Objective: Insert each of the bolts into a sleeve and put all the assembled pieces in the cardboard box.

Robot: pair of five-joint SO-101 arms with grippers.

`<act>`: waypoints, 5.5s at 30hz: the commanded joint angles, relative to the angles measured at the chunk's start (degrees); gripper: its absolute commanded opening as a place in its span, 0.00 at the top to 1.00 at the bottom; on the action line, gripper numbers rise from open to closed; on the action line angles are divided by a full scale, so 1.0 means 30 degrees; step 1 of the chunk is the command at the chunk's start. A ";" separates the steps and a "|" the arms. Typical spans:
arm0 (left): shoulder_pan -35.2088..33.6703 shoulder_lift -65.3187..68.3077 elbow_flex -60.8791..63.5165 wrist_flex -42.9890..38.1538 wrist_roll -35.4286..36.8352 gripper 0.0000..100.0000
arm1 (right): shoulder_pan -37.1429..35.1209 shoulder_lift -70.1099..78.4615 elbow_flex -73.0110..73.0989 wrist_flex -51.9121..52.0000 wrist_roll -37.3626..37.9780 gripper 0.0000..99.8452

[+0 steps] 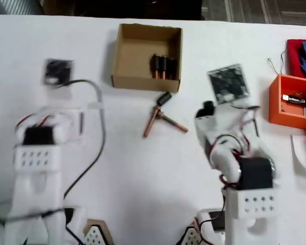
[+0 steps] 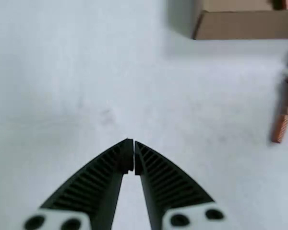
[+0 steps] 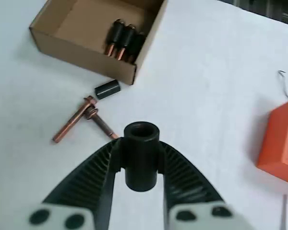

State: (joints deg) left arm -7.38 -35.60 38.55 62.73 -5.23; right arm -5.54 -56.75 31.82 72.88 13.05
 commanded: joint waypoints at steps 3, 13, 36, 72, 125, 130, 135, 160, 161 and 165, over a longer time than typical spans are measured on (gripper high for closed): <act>0.4103 0.8117 -0.8132 0.4484 -0.0440 0.91 | 0.2183 -0.1070 -0.3429 0.0249 -0.0059 0.98; 0.7766 1.6615 -1.8740 0.8205 -0.0440 0.91 | 0.4469 -0.0982 -0.6212 0.1890 -0.0059 0.98; 0.9495 2.5612 -2.3985 0.7648 0.4015 0.84 | 0.4703 -0.1011 -0.4484 0.1538 0.0088 0.98; 0.7912 1.9399 -2.2579 1.3011 0.1289 0.97 | 0.4674 -0.1011 -0.4513 0.1538 -0.0059 0.98; 0.4161 1.5179 -0.4557 -0.1993 -0.0733 0.86 | 0.2711 -0.1011 -0.5597 0.1538 -0.0088 0.98; 0.4103 1.6586 -0.6256 -0.1201 -0.0733 0.86 | 0.2711 -0.1011 -0.5597 0.1568 -0.0088 0.98; 0.4220 1.7524 -0.7516 -0.0996 -0.0733 0.86 | 0.2711 -0.1011 -0.5568 0.1568 -0.0088 0.98; 0.4161 1.1868 -1.5106 0.7707 -0.0615 0.97 | 0.2711 -0.1128 -0.5451 0.1656 -0.2755 0.98; 0.4190 1.0667 -1.5487 0.8029 -0.0615 0.97 | 0.2711 -0.1128 -0.5451 0.1656 -0.2813 0.98; 0.4777 0.5890 -1.5311 0.8908 -0.0586 0.97 | 0.2711 -0.1158 -0.5451 0.1685 -0.2813 0.98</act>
State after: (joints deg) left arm 5.54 -5.63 -5.23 87.60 -7.25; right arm 3.25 -59.47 17.58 79.03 5.14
